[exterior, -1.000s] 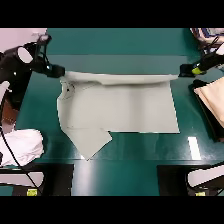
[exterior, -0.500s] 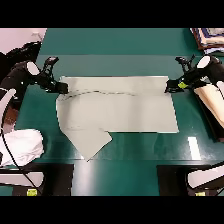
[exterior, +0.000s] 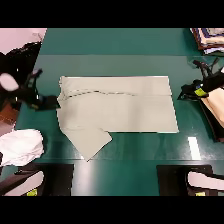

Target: Fold the shirts.

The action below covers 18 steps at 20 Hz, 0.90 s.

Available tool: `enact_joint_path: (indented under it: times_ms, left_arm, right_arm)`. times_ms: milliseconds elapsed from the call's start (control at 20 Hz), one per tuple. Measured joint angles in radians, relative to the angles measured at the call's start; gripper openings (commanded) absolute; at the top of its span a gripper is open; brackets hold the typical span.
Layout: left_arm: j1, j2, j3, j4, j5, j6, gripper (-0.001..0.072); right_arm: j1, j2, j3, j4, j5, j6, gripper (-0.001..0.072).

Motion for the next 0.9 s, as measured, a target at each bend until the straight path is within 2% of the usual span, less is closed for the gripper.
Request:
enact_joint_path:
  times_ms: [150, 200, 300, 550, 900]
  left_arm:
    - [0.005, 0.163, -0.246, -0.109, 0.003, -0.027, 0.0491]
    - [0.005, 0.209, -0.318, -0.137, 0.003, -0.039, 0.0491]
    - [0.006, 0.277, -0.422, -0.186, 0.006, -0.059, 0.0491]
    - [0.007, 0.339, -0.535, -0.244, 0.047, -0.079, 0.049]
    - [0.007, 0.355, -0.648, -0.372, 0.178, -0.07, 0.0489]
  right_arm:
    - [-0.046, 0.083, -0.103, 0.125, 0.0, -0.05, 0.0237]
    - [-0.062, 0.105, -0.132, 0.168, -0.001, -0.065, 0.0269]
    - [-0.085, 0.134, -0.173, 0.229, -0.001, -0.085, 0.0269]
    - [-0.108, 0.16, -0.192, 0.3, 0.003, -0.106, 0.0265]
    - [-0.11, 0.186, -0.181, 0.33, 0.005, -0.113, 0.0264]
